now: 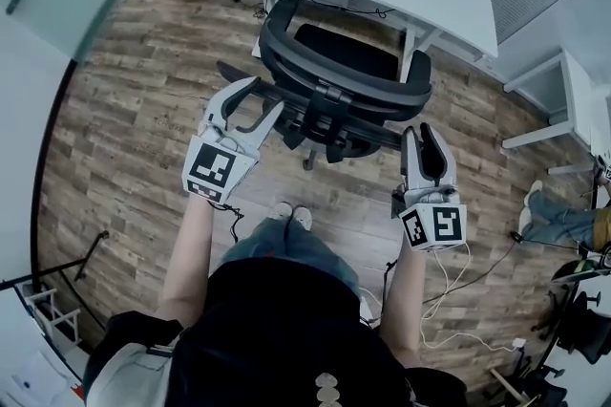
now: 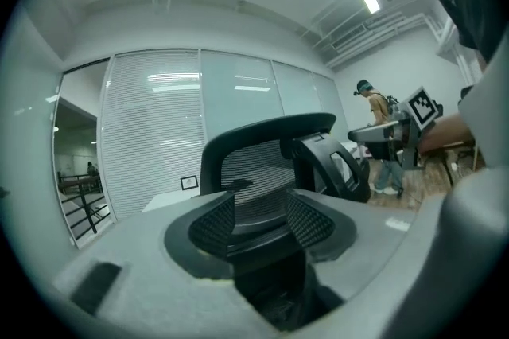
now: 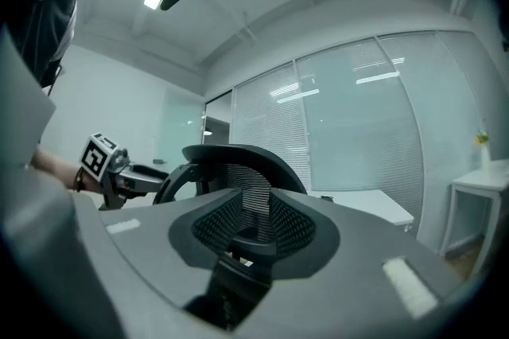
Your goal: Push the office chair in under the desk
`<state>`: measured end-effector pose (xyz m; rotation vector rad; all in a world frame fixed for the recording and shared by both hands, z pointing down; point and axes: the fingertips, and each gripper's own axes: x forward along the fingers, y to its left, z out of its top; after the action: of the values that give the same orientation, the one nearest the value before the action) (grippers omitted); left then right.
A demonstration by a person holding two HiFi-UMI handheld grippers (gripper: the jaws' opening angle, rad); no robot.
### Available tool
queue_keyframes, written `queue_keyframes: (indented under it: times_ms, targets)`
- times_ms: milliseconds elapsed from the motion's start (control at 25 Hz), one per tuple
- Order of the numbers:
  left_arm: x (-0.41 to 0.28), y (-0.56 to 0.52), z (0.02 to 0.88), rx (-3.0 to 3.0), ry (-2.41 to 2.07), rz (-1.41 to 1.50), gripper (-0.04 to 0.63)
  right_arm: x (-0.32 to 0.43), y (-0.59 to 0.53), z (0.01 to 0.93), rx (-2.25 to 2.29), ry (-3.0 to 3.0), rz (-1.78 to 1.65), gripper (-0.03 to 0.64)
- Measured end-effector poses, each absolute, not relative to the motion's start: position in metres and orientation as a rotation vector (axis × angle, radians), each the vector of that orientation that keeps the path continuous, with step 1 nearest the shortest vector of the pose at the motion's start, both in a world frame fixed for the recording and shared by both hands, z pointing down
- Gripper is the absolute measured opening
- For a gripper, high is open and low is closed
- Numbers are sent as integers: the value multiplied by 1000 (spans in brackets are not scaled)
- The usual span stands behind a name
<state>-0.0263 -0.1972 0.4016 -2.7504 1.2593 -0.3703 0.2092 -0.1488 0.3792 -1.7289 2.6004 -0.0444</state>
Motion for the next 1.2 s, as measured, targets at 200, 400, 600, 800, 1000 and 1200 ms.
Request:
queue_keyframes:
  times_ms: [200, 400, 600, 800, 1000, 1200]
  targets:
    - [-24, -200, 417, -2668, 1029, -698, 213, 186, -149, 387, -1550, 2988, 55, 97]
    - [-22, -202, 436, -2465, 763, -982, 212, 166, -150, 407, -1315, 3395, 202, 125]
    - [-19, -200, 458, -2252, 504, -1202, 207, 151, -143, 439, -1082, 3745, 363, 161]
    - [-9, -210, 475, -2099, 340, -1319, 198, 149, -151, 467, -902, 3989, 541, 166]
    - [-8, -209, 485, -2046, 208, -1386, 184, 148, -154, 490, -756, 4131, 571, 164]
    - [-5, -208, 496, -1978, 139, -1440, 160, 144, -156, 499, -701, 4181, 563, 156]
